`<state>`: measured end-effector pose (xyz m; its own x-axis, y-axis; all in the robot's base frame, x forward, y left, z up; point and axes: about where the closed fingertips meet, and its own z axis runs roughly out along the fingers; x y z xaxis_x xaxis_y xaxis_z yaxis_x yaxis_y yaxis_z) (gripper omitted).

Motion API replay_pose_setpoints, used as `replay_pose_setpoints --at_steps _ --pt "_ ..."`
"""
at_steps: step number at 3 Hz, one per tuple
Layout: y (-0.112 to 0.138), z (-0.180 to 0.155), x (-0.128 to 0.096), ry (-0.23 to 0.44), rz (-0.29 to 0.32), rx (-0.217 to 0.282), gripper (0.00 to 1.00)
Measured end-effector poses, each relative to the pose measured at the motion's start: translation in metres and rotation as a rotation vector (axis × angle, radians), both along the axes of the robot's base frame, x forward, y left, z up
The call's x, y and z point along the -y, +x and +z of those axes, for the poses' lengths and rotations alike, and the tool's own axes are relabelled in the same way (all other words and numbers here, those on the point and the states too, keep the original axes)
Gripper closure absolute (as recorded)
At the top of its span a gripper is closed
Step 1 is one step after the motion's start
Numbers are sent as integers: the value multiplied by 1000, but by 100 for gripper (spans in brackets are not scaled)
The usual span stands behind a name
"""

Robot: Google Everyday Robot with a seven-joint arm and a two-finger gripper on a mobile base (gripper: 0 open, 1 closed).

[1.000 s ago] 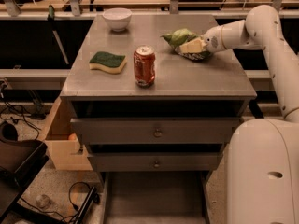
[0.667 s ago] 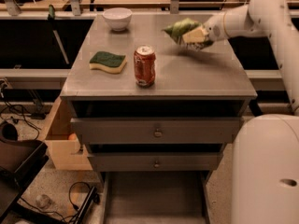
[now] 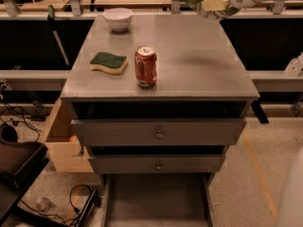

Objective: Place green jalapeno chip bag into bottom drawer

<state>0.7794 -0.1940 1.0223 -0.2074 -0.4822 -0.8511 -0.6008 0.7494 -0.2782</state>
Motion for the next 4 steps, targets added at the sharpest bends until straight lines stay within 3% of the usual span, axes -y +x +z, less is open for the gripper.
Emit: replay_pose_setpoints --at_steps 1,2,3,4 --pt "-45 30 27 16 -85 49 100" --pt "-108 57 56 89 -171 112 100" --pt "-162 27 63 158 -190 88 100" --pt "-215 -47 66 223 -175 -17 100"
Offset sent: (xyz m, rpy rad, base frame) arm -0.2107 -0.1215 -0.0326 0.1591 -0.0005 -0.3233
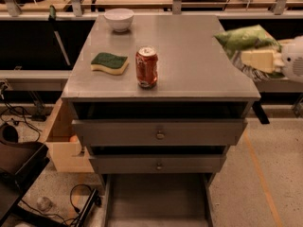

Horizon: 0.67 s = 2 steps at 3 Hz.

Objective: Place green jalapeno chip bag into bottom drawer

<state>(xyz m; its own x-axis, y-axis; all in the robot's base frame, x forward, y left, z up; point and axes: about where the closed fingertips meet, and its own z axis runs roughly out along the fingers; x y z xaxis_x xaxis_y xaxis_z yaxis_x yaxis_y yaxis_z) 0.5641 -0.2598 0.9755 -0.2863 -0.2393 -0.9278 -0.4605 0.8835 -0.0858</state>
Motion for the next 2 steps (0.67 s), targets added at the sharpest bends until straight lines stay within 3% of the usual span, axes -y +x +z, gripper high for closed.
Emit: replay_pose_setpoints --at_steps 1,2 --pt "-59 -72 14 92 34 -104 100" --pt "-118 -133 34 206 27 -159 100"
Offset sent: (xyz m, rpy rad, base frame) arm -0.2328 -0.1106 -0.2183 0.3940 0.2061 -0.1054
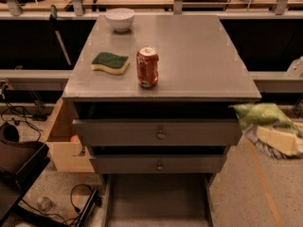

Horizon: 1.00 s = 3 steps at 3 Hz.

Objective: Place green jalapeno chip bag into bottom drawer

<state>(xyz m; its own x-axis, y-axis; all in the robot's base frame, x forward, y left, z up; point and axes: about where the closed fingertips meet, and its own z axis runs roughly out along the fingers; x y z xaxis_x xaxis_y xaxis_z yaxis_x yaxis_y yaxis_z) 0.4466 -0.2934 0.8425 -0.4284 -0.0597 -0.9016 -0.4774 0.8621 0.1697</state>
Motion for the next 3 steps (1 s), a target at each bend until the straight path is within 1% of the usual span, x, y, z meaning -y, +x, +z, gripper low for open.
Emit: replay_pose_setpoints --at_steps 1,2,3 --pt "-49 -47 46 78 -75 -79 100" --pt "-49 -47 46 78 -75 -79 100" --pt "-41 -83 35 92 -45 -130 100"
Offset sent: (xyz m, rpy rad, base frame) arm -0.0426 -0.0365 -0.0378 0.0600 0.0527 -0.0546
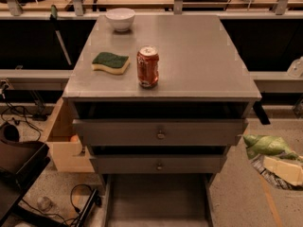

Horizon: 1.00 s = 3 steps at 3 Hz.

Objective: Place green jalapeno chip bag into bottom drawer

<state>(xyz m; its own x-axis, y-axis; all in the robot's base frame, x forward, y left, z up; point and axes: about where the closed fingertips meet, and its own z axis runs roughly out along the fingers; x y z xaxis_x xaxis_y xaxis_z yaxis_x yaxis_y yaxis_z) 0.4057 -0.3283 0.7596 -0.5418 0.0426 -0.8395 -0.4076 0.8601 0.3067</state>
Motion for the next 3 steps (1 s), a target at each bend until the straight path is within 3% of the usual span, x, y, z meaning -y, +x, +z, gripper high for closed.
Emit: replay_pose_setpoints --at_steps 1,3 --pt "-7 -109 -30 43 84 -139 100" --pt "-12 -265 -81 155 191 -356 100"
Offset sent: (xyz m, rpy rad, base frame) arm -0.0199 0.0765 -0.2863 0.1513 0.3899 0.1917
